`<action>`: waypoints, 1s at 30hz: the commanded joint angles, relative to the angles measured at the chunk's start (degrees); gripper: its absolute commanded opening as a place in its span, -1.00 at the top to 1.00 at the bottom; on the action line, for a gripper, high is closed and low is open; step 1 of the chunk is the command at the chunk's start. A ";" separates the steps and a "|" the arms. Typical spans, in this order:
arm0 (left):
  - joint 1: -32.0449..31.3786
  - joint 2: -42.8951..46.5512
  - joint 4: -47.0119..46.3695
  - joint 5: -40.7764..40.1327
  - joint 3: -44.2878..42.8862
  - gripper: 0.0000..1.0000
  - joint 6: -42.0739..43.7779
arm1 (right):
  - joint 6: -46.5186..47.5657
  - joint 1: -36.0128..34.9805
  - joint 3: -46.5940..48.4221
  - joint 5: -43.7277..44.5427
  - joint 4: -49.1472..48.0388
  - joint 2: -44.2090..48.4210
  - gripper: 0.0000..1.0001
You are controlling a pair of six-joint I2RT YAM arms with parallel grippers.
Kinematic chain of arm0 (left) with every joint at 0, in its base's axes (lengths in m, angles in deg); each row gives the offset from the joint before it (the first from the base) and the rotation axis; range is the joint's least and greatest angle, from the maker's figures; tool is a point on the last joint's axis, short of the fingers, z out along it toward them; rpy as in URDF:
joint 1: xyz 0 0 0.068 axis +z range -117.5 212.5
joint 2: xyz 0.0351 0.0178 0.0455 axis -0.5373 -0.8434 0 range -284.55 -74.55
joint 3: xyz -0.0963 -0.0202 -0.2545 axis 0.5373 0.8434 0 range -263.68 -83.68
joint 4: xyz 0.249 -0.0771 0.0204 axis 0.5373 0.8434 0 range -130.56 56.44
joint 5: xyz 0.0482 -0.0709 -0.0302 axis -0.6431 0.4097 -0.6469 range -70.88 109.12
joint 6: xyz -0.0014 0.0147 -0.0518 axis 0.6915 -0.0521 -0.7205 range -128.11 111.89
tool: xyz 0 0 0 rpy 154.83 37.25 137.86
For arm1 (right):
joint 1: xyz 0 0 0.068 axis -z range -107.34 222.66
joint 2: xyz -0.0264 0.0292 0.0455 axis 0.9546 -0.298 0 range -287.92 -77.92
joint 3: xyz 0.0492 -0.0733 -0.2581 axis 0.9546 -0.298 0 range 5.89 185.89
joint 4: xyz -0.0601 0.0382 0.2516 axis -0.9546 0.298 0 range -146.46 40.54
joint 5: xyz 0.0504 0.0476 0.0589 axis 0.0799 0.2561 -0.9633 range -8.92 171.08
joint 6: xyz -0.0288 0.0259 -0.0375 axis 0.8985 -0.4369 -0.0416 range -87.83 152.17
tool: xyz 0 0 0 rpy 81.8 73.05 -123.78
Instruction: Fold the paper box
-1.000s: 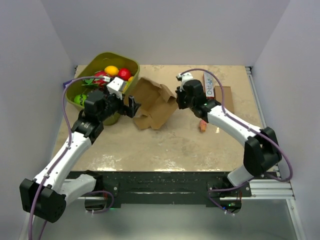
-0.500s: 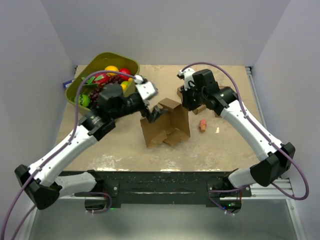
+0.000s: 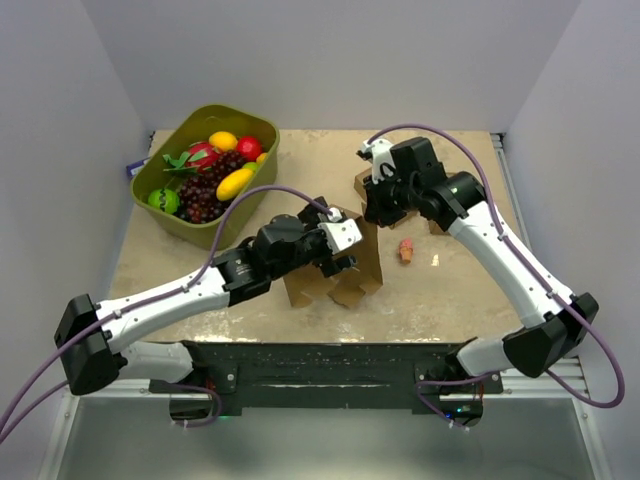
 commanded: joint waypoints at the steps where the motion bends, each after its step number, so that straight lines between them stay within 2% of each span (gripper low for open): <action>1: -1.40 -1.39 -12.59 -10.76 1.71 -1.00 3.97 | -1.38 -0.40 0.30 -4.46 0.28 2.46 1.00; 5: -2.11 -3.50 -14.72 -13.08 2.77 -1.00 7.67 | -1.21 -0.40 0.22 -6.05 0.20 2.72 1.00; 8: -2.11 -4.82 -14.46 -10.97 2.68 -1.00 9.43 | -0.86 -0.40 0.13 -7.19 0.29 2.81 1.00; 10: -2.11 -5.35 -13.93 -8.87 2.50 -0.92 10.48 | -0.77 -0.49 0.22 -7.89 0.46 2.72 1.00; 13: -2.11 -6.67 -12.36 -8.15 1.45 -0.46 10.75 | -0.59 -0.49 0.30 -8.07 0.55 2.64 1.00; 14: -2.11 -7.28 -12.18 -8.24 1.28 -0.23 10.57 | -0.59 -0.40 0.30 -8.07 0.55 2.55 1.00; 21: -2.02 -8.08 -12.52 -8.85 2.15 0.21 9.08 | -1.38 -0.40 -0.75 -6.41 -0.94 3.25 0.99; 23: -2.02 -7.90 -12.61 -8.86 2.59 0.35 7.94 | -2.52 -0.40 -1.28 -6.14 -1.47 3.60 0.82; 25: -2.02 -8.08 -12.18 -8.59 2.68 0.39 7.06 | -3.31 -0.40 -2.24 -6.05 -2.79 3.95 0.73; 26: -2.02 -8.43 -11.83 -8.42 2.68 0.50 6.10 | -3.49 -0.49 -2.59 -5.88 -3.23 4.04 0.63; 28: -2.02 -8.78 -10.51 -8.68 2.24 0.59 4.95 | -3.93 -0.40 -4.08 -5.26 -4.89 4.22 0.43; 30: -1.67 -9.13 -9.54 -8.59 1.80 0.65 2.94 | -4.72 -0.40 -5.92 -3.77 -6.30 4.48 0.10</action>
